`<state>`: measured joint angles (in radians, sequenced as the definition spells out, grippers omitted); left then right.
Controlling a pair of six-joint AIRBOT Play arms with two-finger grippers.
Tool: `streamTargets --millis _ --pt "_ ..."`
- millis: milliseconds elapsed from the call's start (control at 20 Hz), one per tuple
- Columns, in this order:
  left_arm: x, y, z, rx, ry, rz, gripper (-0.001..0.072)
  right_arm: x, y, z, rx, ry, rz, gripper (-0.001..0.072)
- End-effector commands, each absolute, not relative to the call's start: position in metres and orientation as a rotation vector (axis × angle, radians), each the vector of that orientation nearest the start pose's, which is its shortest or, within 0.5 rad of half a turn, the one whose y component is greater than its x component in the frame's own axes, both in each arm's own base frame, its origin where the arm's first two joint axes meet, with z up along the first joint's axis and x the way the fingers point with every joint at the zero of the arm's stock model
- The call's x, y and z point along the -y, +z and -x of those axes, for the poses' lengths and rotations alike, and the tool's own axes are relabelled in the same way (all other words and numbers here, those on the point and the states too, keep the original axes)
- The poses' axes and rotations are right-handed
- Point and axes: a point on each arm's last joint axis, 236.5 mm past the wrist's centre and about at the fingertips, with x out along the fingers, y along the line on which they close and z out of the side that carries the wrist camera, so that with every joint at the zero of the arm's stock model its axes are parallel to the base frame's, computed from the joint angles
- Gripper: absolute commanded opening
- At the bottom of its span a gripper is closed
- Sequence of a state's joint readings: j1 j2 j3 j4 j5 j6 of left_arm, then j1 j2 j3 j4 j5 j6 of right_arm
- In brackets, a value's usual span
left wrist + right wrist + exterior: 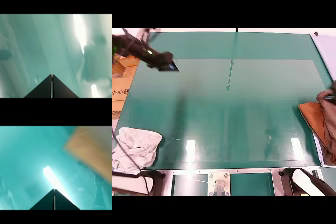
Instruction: Fold the shirts.
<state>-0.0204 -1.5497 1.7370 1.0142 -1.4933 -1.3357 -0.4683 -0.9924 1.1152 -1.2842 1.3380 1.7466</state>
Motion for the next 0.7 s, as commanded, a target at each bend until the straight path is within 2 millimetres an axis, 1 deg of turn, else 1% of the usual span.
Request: streamTargets --millis 0,100,150,250,300,400,650 --pt "0.173 0.087 -0.368 -1.275 -0.647 0.17 0.0021 -0.014 0.039 -0.322 -1.211 -0.062 -0.488 0.002" --pt "0.186 0.075 -0.337 -1.276 -0.633 0.193 0.0021 -0.044 0.023 -0.316 -1.244 0.006 -0.438 0.002" --pt "0.189 0.069 -0.322 -1.278 -0.621 0.204 0.0021 -0.052 0.02 -0.313 -1.253 0.028 -0.421 0.002" --pt "0.193 0.059 -0.298 -1.273 -0.599 0.229 0.0021 -0.063 0.019 -0.313 -1.254 0.057 -0.401 0.0021" --pt "0.193 0.056 -0.292 -1.268 -0.589 0.239 0.0021 -0.065 0.019 -0.313 -1.254 0.062 -0.402 0.002" --pt "0.19 0.05 -0.286 -1.276 -0.571 0.251 0.0022 -0.067 0.02 -0.312 -1.255 0.066 -0.413 0.0021" --pt "0.19 0.051 -0.288 -1.268 -0.569 0.251 0.0023 -0.067 0.02 -0.313 -1.255 0.066 -0.413 0.0021"
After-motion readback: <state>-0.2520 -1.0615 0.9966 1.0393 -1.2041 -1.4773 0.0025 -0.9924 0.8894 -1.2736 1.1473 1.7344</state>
